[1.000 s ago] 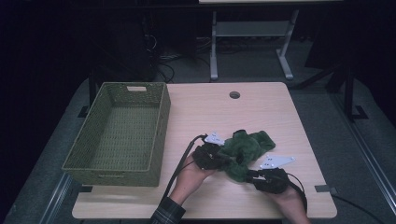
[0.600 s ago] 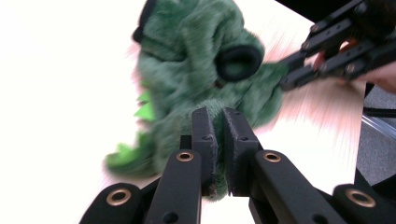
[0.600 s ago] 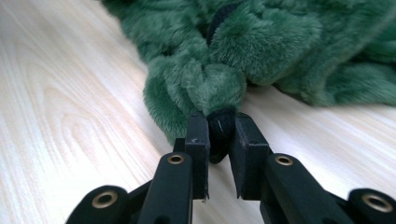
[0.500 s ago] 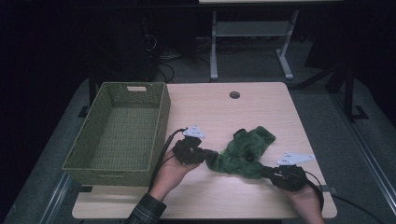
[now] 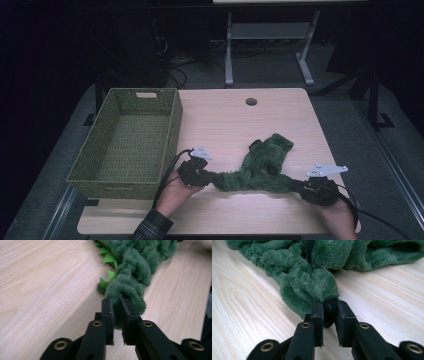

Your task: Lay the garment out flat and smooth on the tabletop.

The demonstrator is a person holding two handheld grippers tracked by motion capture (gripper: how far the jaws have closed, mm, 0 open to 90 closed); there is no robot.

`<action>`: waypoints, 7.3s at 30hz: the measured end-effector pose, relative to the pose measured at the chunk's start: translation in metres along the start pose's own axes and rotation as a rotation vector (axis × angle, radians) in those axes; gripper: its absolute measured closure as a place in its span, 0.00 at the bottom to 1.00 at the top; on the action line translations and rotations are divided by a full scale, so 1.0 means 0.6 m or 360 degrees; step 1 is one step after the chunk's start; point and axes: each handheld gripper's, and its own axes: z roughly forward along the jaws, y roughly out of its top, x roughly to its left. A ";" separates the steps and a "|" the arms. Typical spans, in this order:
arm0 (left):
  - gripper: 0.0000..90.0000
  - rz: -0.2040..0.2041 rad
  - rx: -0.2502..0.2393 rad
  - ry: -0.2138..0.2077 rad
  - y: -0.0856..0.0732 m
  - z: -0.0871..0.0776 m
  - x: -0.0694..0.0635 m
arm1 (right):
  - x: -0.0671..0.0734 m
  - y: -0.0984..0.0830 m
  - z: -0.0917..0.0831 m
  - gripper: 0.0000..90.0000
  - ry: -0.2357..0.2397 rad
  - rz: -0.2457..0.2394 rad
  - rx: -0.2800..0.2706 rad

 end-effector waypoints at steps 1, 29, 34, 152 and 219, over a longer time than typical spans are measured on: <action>0.88 0.0014 0.0001 0.0010 0.001 -0.001 0.000 | 0.001 -0.001 0.002 0.80 -0.0010 0.0005 0.0005; 1.00 0.0194 0.0098 0.0103 0.021 0.063 -0.031 | 0.031 0.037 0.039 1.00 0.0029 -0.0106 0.0042; 1.00 0.0162 0.0161 0.0108 0.015 0.077 -0.019 | 0.024 0.028 0.053 1.00 0.0027 -0.0091 0.0122; 0.94 0.0262 -0.0083 -0.0155 0.173 0.068 0.031 | -0.006 0.053 0.062 0.96 -0.0128 0.0139 -0.0078; 0.61 0.0078 0.0029 0.0147 0.156 0.113 0.105 | -0.080 0.201 0.157 0.69 0.0074 0.0109 0.0078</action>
